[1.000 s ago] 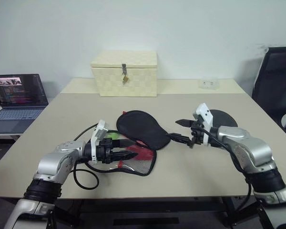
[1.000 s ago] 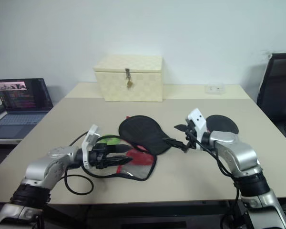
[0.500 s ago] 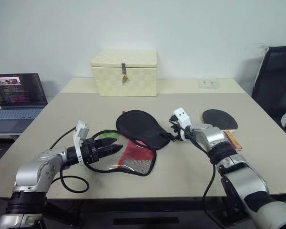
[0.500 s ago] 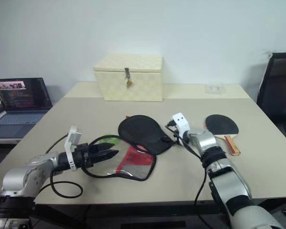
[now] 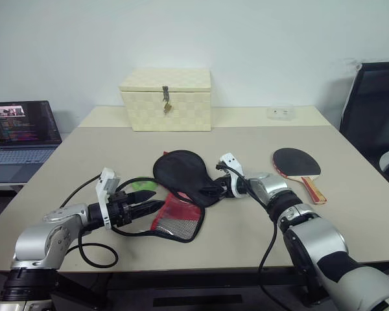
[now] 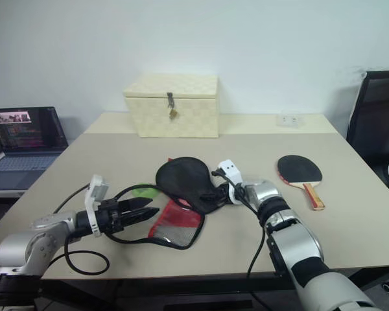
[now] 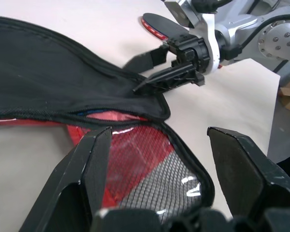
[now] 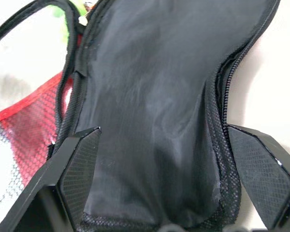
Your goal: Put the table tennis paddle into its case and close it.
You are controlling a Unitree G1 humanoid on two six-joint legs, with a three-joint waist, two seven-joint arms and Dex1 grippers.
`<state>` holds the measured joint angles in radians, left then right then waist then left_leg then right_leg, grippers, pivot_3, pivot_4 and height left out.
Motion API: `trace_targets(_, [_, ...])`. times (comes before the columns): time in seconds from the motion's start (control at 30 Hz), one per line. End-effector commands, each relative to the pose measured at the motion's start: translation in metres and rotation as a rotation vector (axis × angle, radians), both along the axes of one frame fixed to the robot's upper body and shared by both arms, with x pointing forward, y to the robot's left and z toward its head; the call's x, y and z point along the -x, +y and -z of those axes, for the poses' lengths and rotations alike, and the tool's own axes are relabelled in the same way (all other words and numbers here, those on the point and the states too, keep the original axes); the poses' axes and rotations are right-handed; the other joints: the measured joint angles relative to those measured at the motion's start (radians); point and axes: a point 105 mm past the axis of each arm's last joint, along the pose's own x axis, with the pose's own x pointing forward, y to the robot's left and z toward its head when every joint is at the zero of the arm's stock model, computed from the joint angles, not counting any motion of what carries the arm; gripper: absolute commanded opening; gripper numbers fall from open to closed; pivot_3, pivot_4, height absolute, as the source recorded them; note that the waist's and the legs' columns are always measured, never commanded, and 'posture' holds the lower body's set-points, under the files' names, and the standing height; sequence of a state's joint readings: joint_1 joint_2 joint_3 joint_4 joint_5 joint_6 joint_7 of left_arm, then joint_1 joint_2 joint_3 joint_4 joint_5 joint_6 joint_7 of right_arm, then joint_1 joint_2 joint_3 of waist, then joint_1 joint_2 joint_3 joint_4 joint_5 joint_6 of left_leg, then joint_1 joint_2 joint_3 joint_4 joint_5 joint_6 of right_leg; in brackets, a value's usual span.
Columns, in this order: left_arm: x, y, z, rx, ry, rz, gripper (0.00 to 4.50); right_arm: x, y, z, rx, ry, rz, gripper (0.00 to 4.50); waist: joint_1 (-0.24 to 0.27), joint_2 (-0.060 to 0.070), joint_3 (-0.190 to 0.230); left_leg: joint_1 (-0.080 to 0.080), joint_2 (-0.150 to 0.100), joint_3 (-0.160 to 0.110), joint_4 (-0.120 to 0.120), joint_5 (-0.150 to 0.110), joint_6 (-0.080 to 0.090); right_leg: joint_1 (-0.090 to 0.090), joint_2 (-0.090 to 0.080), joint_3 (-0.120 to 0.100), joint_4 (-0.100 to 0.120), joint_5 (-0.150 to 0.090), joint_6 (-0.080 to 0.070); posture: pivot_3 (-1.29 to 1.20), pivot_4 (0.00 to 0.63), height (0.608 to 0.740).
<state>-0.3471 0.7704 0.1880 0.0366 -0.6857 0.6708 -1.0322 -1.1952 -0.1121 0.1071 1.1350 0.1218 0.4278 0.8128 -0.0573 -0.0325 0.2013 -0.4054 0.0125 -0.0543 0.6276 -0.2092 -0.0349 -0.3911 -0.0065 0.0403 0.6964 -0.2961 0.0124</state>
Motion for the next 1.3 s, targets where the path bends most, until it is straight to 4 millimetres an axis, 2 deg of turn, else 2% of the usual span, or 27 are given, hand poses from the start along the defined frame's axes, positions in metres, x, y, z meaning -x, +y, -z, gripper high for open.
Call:
trace_targets(0.03, [0.001, 0.0, -0.013, -0.016, -0.059, -0.002, 3.43, -0.003, 0.004, -0.012, 0.01, -0.048, -0.009, 4.5, 0.0, 0.0, 0.0, 0.0, 0.0, 0.0, 0.0, 0.0, 0.0, 0.0, 0.0, 0.0, 0.0, 0.0, 0.0, 0.0, 0.15, 0.74])
trace_targets(0.2, [0.0, -0.004, -0.013, -0.011, -0.062, 0.002, 3.43, -0.016, -0.006, -0.006, 0.151, -0.198, 0.069, 4.5, 0.0, 0.0, 0.0, 0.0, 0.0, 0.0, 0.0, 0.0, 0.0, 0.0, 0.0, 0.0, 0.0, 0.0, 0.0, 0.0, 0.15, 0.74])
trace_targets(0.43, [-0.001, -0.004, -0.013, -0.015, -0.064, 0.004, 3.43, -0.018, -0.006, -0.003, 0.193, -0.23, 0.083, 4.5, 0.0, 0.0, 0.0, 0.0, 0.0, 0.0, 0.0, 0.0, 0.0, 0.0, 0.0, 0.001, 0.0, 0.0, 0.0, 0.0, 0.15, 0.74])
trace_targets(0.53, [-0.003, -0.003, -0.015, -0.014, -0.072, -0.008, 3.47, -0.016, -0.002, 0.0, 0.194, -0.219, 0.063, 3.83, 0.0, 0.0, 0.0, 0.0, 0.0, 0.0, 0.0, 0.0, 0.0, 0.0, 0.0, 0.001, 0.0, 0.0, 0.0, 0.0, 0.15, 0.74])
trace_targets(0.77, [0.0, -0.007, -0.009, -0.022, -0.074, -0.006, 3.47, -0.01, 0.007, 0.01, 0.164, -0.131, 0.08, 1.4, -0.002, 0.0, 0.0, 0.001, 0.0, 0.0, -0.001, 0.0, 0.0, 0.0, 0.0, 0.001, 0.0, 0.0, 0.0, 0.0, 0.15, 0.74])
trace_targets(0.9, [-0.003, -0.01, -0.012, -0.008, -0.088, -0.014, 3.47, -0.011, 0.008, 0.007, 0.125, -0.11, 0.113, 0.02, -0.003, 0.0, 0.0, 0.002, 0.0, 0.0, -0.002, 0.0, 0.0, 0.0, 0.0, 0.001, 0.0, 0.0, 0.0, 0.0, 0.15, 0.74])
trace_targets(1.03, [-0.001, -0.008, -0.007, -0.005, -0.077, -0.025, 3.47, -0.016, 0.012, -0.008, -0.003, -0.084, 0.18, 0.02, -0.006, 0.0, 0.0, 0.004, 0.0, 0.001, -0.002, 0.0, 0.0, 0.001, 0.0, 0.001, 0.0, 0.0, 0.0, 0.0, 0.15, 0.74])
trace_targets(1.13, [0.003, -0.009, -0.01, 0.035, -0.067, -0.031, 3.47, -0.022, 0.006, -0.023, -0.125, -0.046, 0.267, 0.02, -0.007, 0.0, 0.0, 0.004, 0.001, 0.0, -0.003, 0.0, 0.0, 0.001, 0.0, 0.002, 0.0, 0.0, 0.0, 0.0, 0.15, 0.74])
trace_targets(1.3, [0.004, -0.006, -0.01, 0.028, -0.057, -0.03, 3.47, -0.037, -0.03, -0.039, -0.26, -0.007, 0.489, 0.02, 0.0, 0.0, 0.0, 0.003, 0.0, 0.0, -0.002, 0.0, 0.0, 0.001, -0.001, 0.001, 0.0, 0.0, 0.0, 0.0, 0.15, 0.74])
